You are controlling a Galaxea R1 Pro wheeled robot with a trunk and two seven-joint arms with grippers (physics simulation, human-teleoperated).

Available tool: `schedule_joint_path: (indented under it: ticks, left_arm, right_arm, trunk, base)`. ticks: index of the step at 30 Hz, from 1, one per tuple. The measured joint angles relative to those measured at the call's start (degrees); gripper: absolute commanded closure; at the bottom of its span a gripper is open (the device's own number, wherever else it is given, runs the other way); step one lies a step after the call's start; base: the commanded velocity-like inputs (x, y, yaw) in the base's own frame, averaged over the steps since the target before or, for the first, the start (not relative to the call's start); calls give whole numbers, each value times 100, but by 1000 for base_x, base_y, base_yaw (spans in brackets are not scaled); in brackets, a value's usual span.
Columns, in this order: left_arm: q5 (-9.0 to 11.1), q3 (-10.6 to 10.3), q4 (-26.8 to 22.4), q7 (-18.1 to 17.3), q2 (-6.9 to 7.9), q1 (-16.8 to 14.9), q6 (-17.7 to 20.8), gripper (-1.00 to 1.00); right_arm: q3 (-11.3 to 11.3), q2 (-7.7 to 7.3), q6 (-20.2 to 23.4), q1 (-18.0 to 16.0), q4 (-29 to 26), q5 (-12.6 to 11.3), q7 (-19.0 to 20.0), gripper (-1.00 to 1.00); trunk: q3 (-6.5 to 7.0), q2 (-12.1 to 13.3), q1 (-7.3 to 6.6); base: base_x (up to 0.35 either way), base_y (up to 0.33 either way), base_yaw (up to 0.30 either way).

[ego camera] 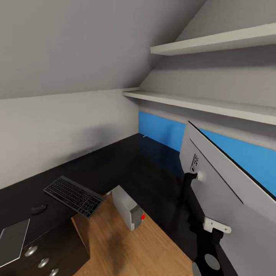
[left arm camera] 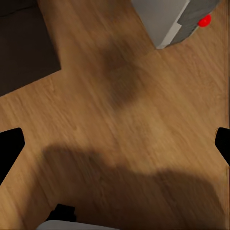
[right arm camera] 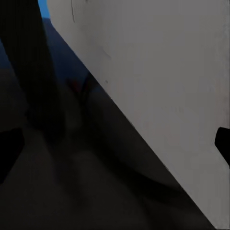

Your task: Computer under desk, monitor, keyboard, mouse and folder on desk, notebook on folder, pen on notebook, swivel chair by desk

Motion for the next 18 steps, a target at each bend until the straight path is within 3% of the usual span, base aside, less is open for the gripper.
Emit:
schedule_joint_path:
  ticks: [9,18]
  left_arm:
    - [0,-1,-1,0,0,0,1,-100]
    - [2,-1,-2,0,1,1,-1,-100]
  right_arm:
    - [-8,0,-3,0,-7,-2,1,-100]
    - [5,0,-1,-1,9,10,-3,-100]
  trunk:
    - [0,0,-1]
    - [2,0,0]
  base:
    - [39,-37,-245]
    - [114,-123,-32]
